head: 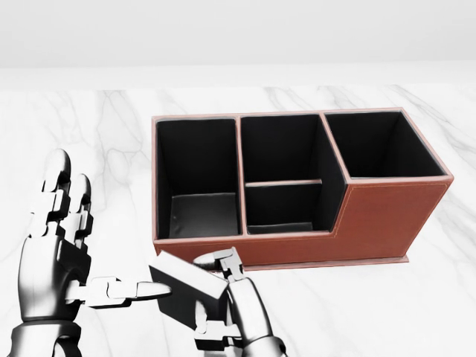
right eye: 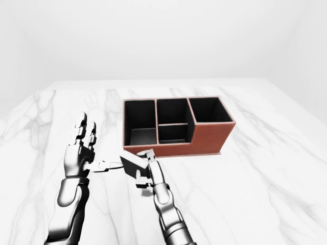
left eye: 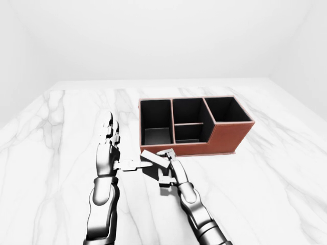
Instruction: Pick up the book and place it in the right compartment of the caddy.
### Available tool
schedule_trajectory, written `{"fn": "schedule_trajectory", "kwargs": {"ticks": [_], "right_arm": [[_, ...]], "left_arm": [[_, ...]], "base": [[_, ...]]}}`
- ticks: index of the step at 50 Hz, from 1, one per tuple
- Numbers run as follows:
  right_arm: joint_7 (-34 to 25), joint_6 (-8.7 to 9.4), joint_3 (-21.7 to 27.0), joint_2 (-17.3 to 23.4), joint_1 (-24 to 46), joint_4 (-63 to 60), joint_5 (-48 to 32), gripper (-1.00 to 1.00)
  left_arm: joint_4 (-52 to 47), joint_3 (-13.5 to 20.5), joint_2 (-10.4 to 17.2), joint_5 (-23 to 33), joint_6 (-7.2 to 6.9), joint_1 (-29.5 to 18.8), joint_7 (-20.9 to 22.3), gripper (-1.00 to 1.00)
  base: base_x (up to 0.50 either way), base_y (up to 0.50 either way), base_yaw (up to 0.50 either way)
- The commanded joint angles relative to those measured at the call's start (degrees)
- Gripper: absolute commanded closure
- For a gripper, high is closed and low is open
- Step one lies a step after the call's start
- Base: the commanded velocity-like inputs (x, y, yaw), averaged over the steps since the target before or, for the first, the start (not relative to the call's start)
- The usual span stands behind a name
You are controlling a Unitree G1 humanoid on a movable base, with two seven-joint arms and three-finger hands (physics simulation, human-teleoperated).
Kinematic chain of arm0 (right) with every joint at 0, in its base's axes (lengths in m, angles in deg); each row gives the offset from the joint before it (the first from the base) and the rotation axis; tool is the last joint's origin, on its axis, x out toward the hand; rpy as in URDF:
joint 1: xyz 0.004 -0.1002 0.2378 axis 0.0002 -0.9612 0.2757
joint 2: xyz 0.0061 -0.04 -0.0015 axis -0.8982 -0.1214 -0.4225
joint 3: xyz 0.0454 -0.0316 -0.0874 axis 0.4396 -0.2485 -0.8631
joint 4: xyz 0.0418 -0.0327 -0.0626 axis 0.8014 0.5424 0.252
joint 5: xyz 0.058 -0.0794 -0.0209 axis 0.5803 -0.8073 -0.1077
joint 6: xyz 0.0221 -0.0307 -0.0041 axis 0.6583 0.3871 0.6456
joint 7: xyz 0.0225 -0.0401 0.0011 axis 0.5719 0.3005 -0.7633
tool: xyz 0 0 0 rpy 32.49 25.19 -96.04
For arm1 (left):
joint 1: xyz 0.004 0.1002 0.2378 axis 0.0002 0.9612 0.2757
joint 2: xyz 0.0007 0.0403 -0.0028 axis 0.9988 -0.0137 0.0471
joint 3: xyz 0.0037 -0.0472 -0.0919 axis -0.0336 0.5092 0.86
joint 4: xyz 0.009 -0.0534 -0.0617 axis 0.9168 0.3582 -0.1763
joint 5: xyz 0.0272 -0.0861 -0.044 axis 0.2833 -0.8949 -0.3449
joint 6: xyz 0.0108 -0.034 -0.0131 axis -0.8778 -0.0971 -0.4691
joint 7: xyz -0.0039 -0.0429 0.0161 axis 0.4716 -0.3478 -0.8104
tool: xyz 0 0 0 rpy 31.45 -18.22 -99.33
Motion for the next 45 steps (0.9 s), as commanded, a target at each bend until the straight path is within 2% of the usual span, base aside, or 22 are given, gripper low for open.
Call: {"fn": "schedule_trajectory", "kwargs": {"ticks": [1,18,35,39,42,45], "right_arm": [[-1.4,0.00,-1.4,0.8,-1.9,-11.5,3.9,1.00],[-1.1,0.00,-1.3,1.6,-1.5,-13.8,5.3,1.00],[-1.8,0.14,-0.5,2.7,-0.3,-24.7,6.8,1.00],[-2.0,3.39,0.6,3.0,1.0,-28.0,7.4,1.00],[-2.0,4.48,0.9,3.1,1.5,-29.0,7.6,1.00],[-2.0,6.47,1.1,3.2,2.1,-31.1,7.6,1.00]], "left_arm": [[0.0,0.1,0.0,-1.2,0.00,0.2,0.8,-1.00],[0.0,0.0,-0.1,-1.1,0.00,0.2,0.8,-1.00],[-0.4,-0.1,-0.1,-1.0,0.00,0.3,0.7,-1.00],[-0.3,-0.2,-0.1,-0.9,0.00,0.2,0.8,-1.00],[-0.2,-0.2,-0.1,-0.9,0.00,0.3,0.9,-1.00],[0.1,-0.2,-0.1,-0.9,0.00,0.2,0.9,-1.00]], "base": [[0.00,0.00,0.00],[0.00,0.00,0.00],[0.00,0.00,0.00],[0.00,0.00,0.00],[0.00,0.00,0.00],[0.00,0.00,0.00]]}}
